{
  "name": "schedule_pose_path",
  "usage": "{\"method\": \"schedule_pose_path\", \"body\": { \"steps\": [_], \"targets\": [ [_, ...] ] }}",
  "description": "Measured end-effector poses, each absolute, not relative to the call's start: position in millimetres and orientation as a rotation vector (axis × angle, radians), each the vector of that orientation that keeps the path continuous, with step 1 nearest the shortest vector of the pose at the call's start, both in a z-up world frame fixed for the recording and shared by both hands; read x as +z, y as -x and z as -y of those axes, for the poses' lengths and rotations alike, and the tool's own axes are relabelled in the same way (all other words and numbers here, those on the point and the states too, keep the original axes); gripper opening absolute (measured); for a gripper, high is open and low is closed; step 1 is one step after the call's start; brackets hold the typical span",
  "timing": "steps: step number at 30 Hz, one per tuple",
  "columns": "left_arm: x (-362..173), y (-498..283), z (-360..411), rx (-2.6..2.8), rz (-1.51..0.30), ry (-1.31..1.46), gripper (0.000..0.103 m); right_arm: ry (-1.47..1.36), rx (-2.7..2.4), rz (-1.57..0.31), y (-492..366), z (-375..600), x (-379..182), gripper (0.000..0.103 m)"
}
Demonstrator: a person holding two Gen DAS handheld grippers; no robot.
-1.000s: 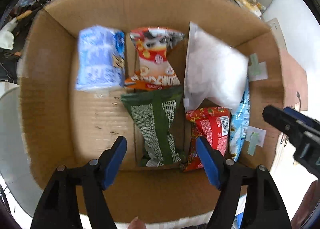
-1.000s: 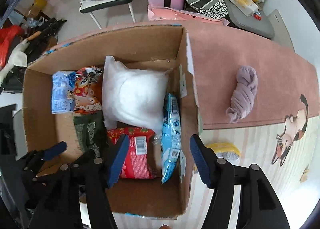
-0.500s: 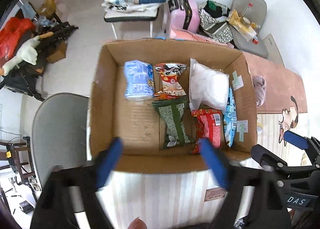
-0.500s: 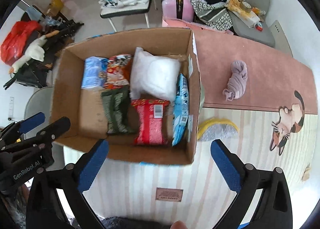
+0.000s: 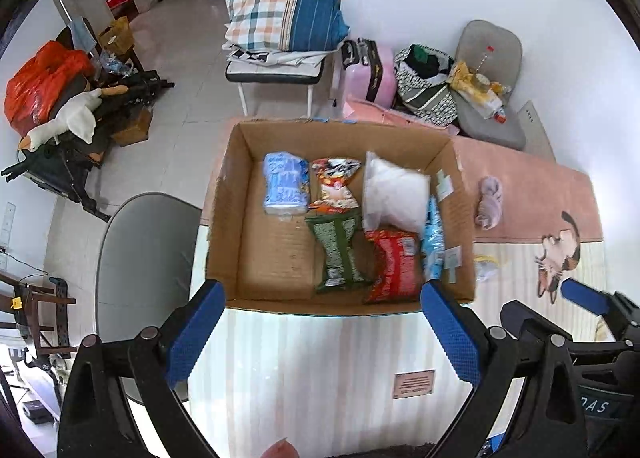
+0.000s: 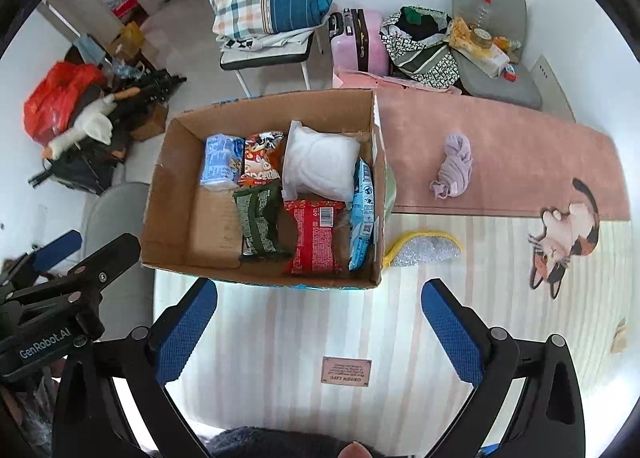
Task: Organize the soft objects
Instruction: 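Lift both tools out of the box toward the scrubber and cloth, then grasp the yellow-silver scrubber with the right tool while the left tool grasps the lavender cloth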
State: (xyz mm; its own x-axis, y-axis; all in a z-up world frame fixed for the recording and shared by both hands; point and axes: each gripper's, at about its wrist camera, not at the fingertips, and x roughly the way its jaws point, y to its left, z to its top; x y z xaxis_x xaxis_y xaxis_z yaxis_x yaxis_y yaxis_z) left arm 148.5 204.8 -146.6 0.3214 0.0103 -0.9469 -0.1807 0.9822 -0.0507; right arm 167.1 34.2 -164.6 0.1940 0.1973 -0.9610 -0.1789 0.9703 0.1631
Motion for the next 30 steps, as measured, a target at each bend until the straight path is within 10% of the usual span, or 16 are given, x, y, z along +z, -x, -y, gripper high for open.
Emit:
{"method": "schedule_pose_path", "body": {
  "steps": [9,17,30],
  "targets": [
    [-140.7,-198.7,-129.5,0.100,-1.235,-0.035,0.100,-0.262,0.099,-1.379,-202.6,73.7,-186.2,0.103],
    [-197.3,-287.7,-52.4,0.064,-1.334,-0.256,0.100,-0.723,-0.096,-1.601,-240.7,151.3,-339.7,0.100],
    [-262.5,-358.7,19.7,-0.025,-1.464,-0.419,0.100,-0.809,-0.162,-1.748,-247.0,128.5,-444.7,0.050]
  ]
}}
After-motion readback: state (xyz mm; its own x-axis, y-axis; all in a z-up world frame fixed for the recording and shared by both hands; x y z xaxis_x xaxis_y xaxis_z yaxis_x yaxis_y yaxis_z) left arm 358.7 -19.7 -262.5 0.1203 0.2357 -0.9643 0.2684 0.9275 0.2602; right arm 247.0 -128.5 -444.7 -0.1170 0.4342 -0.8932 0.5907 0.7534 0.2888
